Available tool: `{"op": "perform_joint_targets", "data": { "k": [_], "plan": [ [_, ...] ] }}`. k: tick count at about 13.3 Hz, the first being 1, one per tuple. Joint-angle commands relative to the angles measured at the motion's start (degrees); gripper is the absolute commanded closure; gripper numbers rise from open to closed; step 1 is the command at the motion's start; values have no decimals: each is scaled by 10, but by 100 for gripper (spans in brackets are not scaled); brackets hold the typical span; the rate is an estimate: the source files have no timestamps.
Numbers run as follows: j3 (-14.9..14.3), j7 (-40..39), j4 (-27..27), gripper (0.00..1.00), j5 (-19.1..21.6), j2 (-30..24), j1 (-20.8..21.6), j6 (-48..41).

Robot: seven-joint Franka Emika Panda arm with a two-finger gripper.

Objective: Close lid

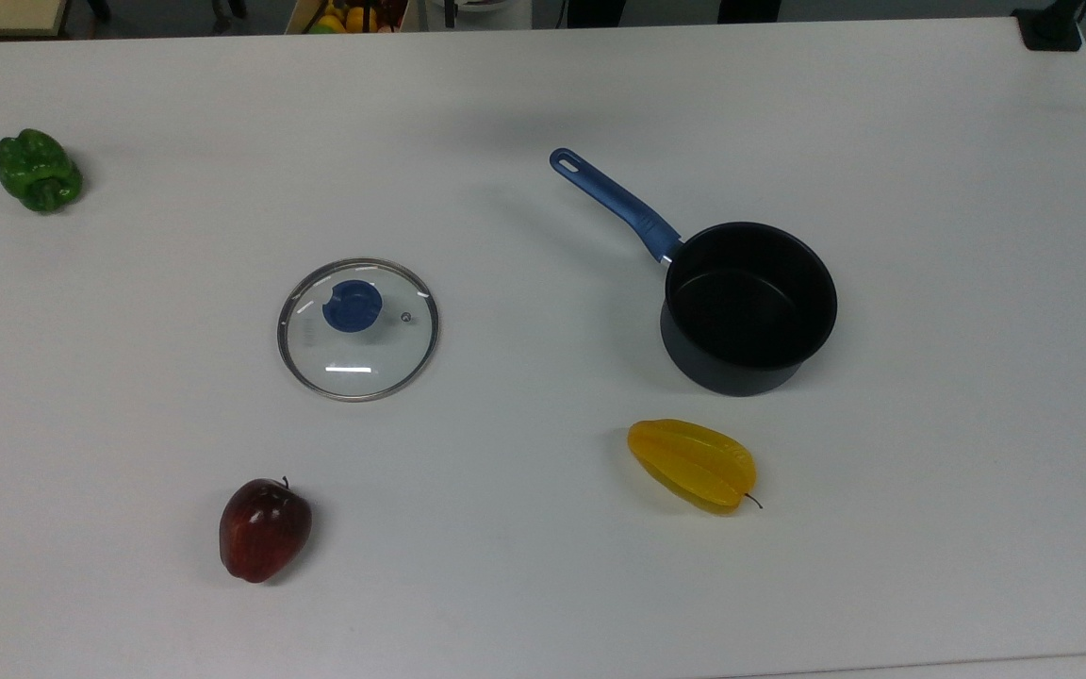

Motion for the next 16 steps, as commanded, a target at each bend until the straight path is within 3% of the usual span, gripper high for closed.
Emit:
{"op": "perform_joint_targets", "data": {
  "k": [1,8,11,16],
  "plan": [
    [-3,-10,-6,0,6,-3,-1,-2],
    [-3,-2,-4,0,10,1,-12,4],
    [-4,8,-2,0,10,20,-23,51],
    [-3,91,-5,0,7,77,-52,158]
  ]
}}
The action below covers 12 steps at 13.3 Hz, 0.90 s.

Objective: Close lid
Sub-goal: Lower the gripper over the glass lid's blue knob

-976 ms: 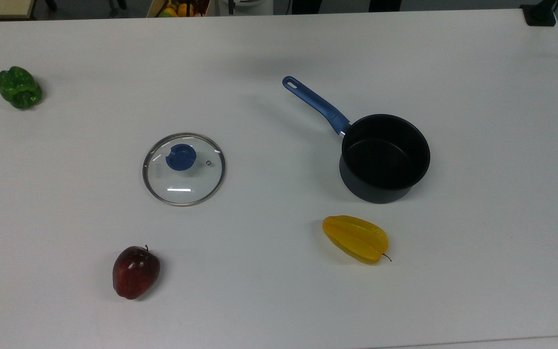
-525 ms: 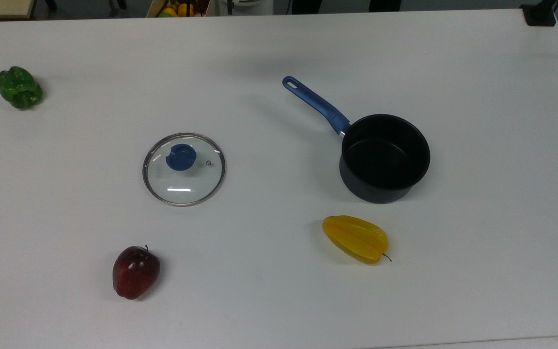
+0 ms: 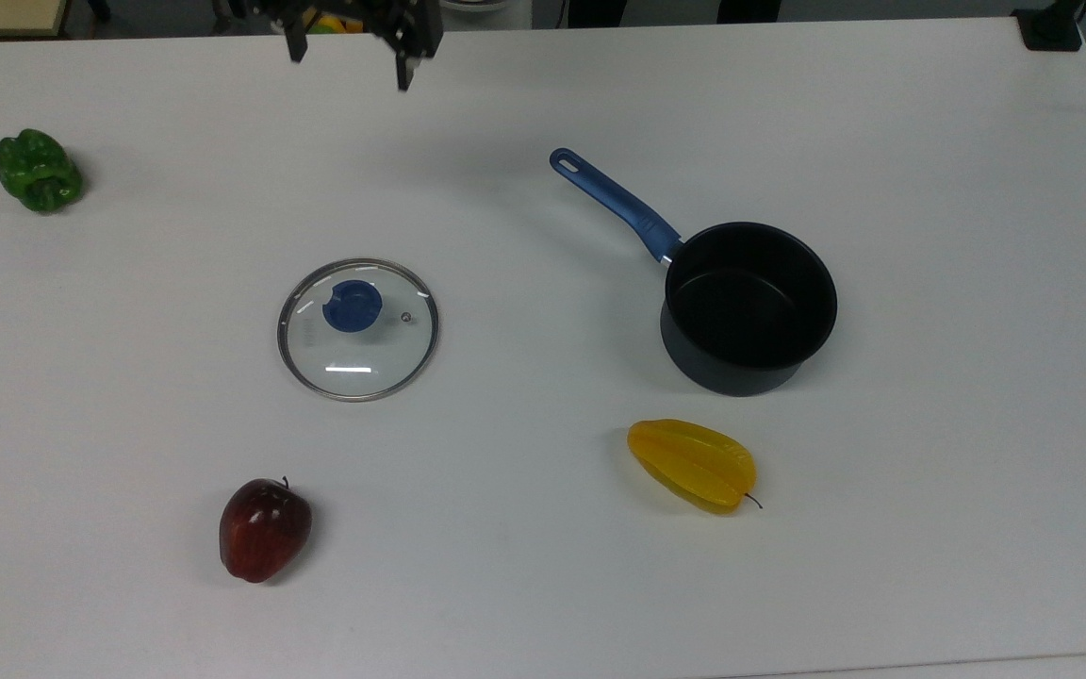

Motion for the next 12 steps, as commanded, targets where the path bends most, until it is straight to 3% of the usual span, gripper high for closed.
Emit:
{"op": "perform_joint_targets", "data": {
  "k": [1,8,12],
  "plan": [
    [-1,52,-5,0,7,42,-18,72],
    [-2,76,-8,0,1,158,-26,196],
    [-1,83,-17,0,-5,194,-24,239]
  ]
}}
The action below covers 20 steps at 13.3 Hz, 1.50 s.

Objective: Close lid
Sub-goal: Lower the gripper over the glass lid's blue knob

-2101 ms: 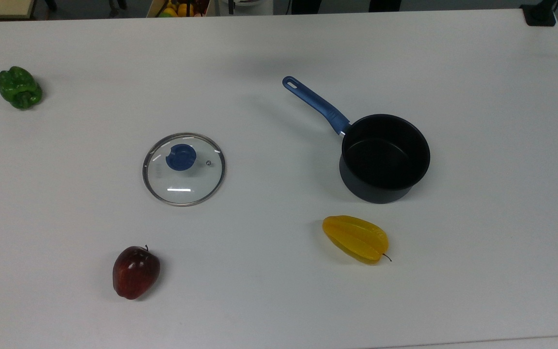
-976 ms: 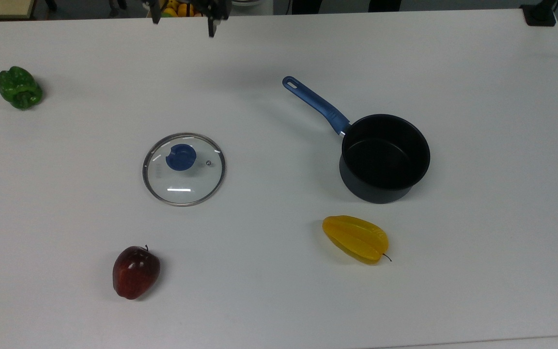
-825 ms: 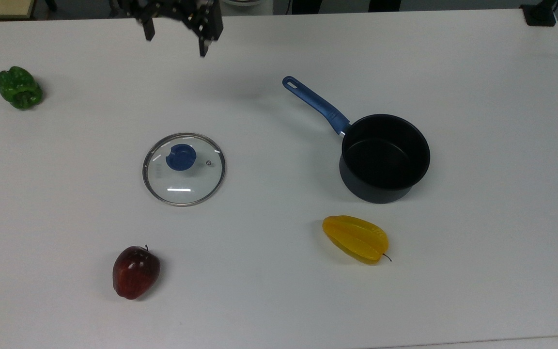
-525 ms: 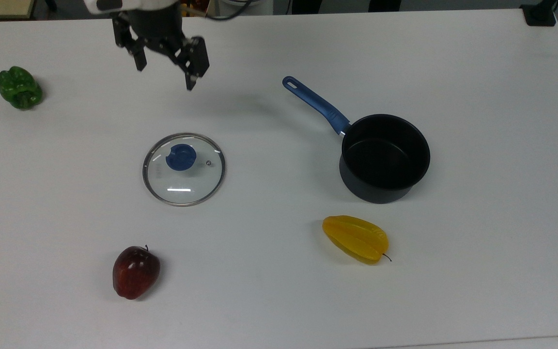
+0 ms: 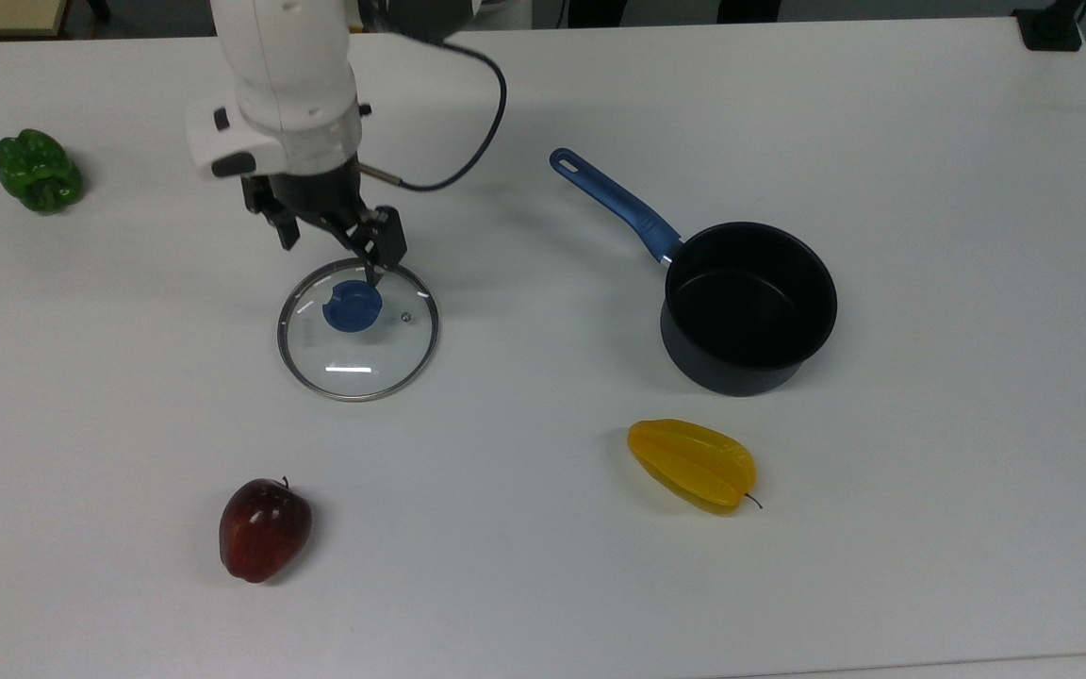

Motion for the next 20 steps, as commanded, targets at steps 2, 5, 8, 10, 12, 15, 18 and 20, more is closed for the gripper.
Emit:
{"op": "perform_joint_targets", "data": {
  "k": [2,5,8,10,12,15,18,20],
  "plan": [
    [0,16,-11,0,-5,32,3,33],
    [0,16,-11,0,-18,43,4,34],
    [0,22,-12,5,-21,50,4,43],
    [0,23,-22,11,-21,51,5,66],
    [0,22,-22,16,-21,51,5,70],
    [0,22,-21,26,-22,51,5,70],
    [0,22,-20,35,-21,48,5,70],
    [0,20,-20,48,-21,44,5,69]
  ]
}}
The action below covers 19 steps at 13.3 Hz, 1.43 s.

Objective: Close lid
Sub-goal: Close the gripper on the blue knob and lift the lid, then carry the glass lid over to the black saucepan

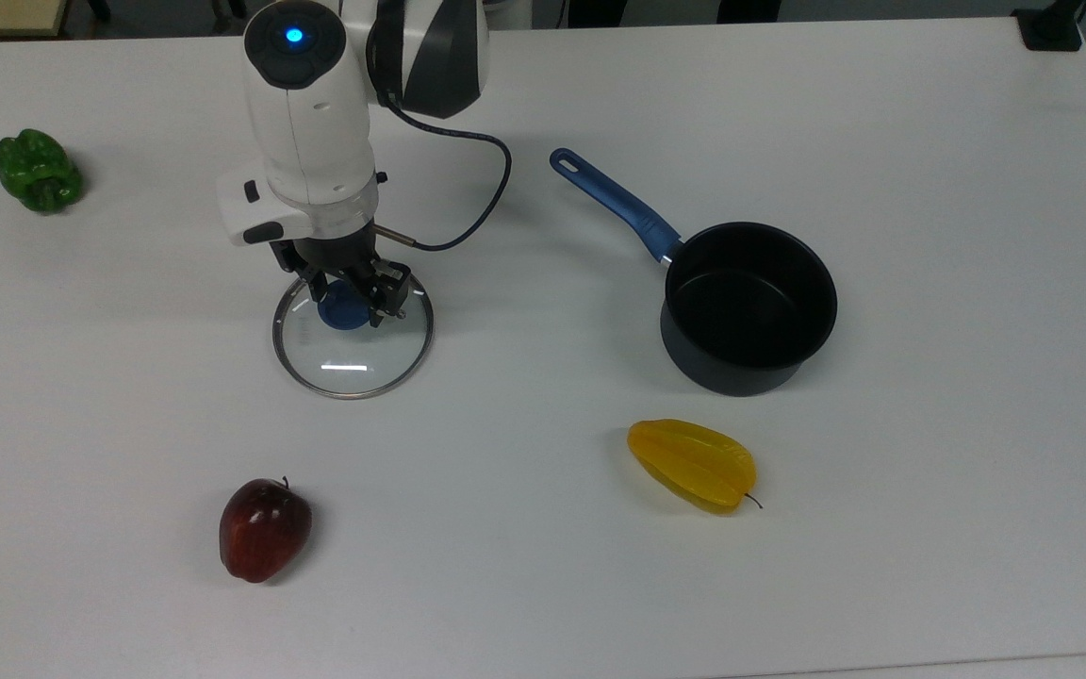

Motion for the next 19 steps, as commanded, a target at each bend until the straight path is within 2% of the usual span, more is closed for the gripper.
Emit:
{"op": "perform_joint_targets", "data": {
  "k": [1,6,9,11,14,19],
  "plan": [
    [-1,13,-9,55,-10,-15,4,12],
    [-1,11,-3,58,-11,-43,5,4],
    [5,14,35,58,-9,-48,13,-29],
    [5,15,93,58,-8,-43,47,-107],
    [5,15,141,58,-3,-44,94,-175],
    [5,15,157,58,-9,-44,187,-175]
  ]
}}
